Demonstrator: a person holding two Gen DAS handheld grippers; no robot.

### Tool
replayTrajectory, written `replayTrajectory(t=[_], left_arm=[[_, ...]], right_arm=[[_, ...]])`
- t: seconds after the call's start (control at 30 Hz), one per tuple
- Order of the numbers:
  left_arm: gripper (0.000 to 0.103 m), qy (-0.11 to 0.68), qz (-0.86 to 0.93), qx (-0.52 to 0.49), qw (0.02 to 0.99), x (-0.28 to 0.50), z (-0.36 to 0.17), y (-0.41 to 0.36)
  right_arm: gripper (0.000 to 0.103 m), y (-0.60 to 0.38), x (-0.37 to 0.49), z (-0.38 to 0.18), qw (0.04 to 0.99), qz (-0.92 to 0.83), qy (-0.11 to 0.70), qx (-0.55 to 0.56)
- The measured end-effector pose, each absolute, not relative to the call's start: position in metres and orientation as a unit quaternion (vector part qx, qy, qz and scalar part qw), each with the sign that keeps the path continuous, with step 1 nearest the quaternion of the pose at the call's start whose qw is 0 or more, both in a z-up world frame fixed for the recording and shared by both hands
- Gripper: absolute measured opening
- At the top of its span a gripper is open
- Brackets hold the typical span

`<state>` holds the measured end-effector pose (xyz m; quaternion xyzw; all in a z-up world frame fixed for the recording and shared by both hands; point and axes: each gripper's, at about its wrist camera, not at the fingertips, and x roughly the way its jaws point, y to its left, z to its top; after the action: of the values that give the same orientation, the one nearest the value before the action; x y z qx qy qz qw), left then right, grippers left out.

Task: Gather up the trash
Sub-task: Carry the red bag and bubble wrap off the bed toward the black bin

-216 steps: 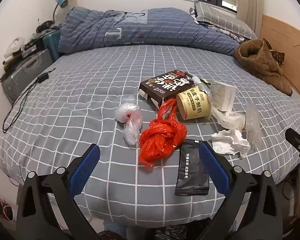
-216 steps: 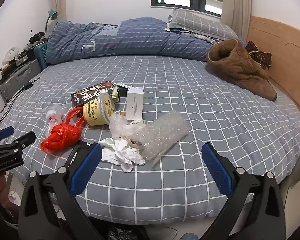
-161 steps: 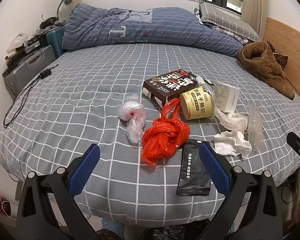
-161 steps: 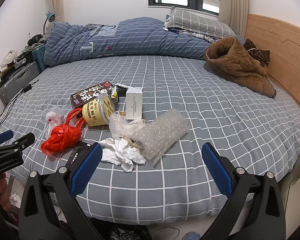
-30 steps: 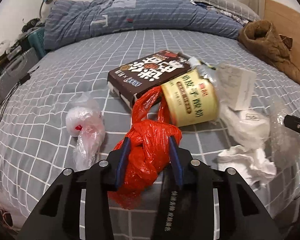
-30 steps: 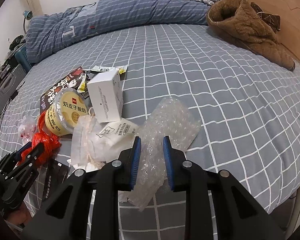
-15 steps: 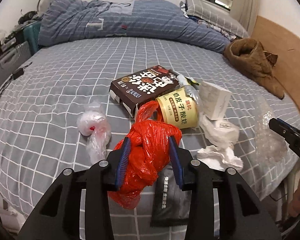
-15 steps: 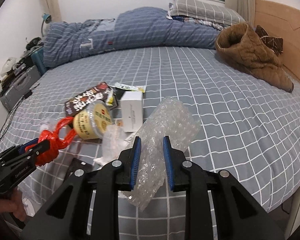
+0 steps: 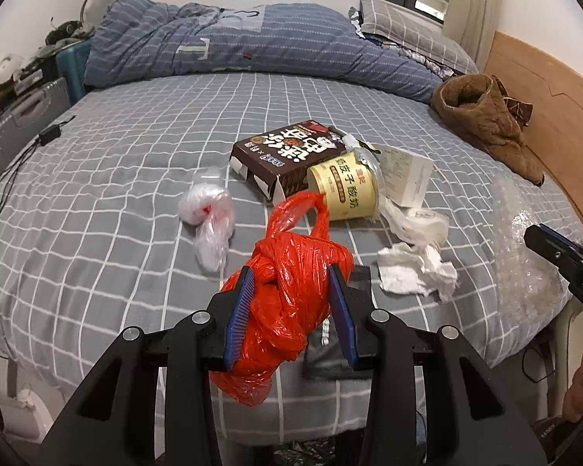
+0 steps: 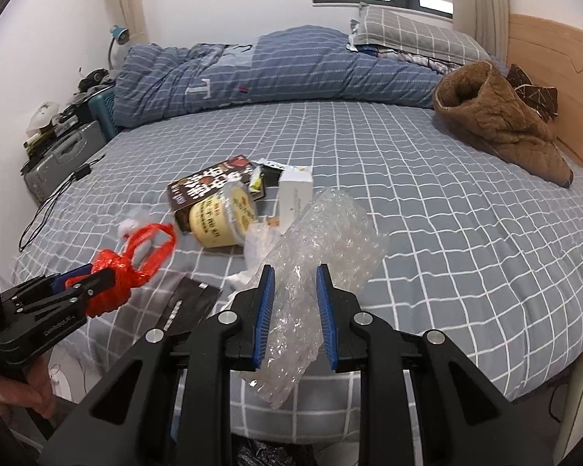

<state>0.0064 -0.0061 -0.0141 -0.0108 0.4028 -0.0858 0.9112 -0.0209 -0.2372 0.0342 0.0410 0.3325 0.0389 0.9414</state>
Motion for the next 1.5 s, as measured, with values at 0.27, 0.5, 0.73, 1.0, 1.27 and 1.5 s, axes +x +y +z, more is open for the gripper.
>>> replayTrajectory(t=[0.27, 0.5, 0.73, 1.0, 1.27, 1.5], left_arm=[[0.038, 0.396, -0.080, -0.008, 0.915, -0.030, -0.005, -0.009], [0.038, 0.391, -0.080, -0.008, 0.917, -0.060, 0.003, -0.006], [0.038, 0.392, -0.077, -0.010, 0.917, -0.088, 0.005, -0.003], [0.038, 0.405, -0.074, -0.011, 0.911, -0.124, -0.003, 0.001], [0.038, 0.412, -0.072, -0.008, 0.908, -0.151, -0.005, 0.004], [0.038, 0.428, -0.068, -0.009, 0.901, -0.173, -0.014, 0.008]], right_arm=[[0.021, -0.221, -0.055, 0.043, 0.945, 0.056, 0.321, 0.033], [0.021, -0.210, -0.086, 0.038, 0.942, 0.071, 0.328, 0.027], [0.021, -0.205, -0.119, 0.030, 0.938, 0.076, 0.336, 0.030], [0.021, -0.197, -0.154, 0.017, 0.933, 0.082, 0.350, 0.025], [0.021, -0.191, -0.182, 0.006, 0.927, 0.083, 0.365, 0.020], [0.021, -0.186, -0.203, -0.001, 0.923, 0.083, 0.374, 0.015]])
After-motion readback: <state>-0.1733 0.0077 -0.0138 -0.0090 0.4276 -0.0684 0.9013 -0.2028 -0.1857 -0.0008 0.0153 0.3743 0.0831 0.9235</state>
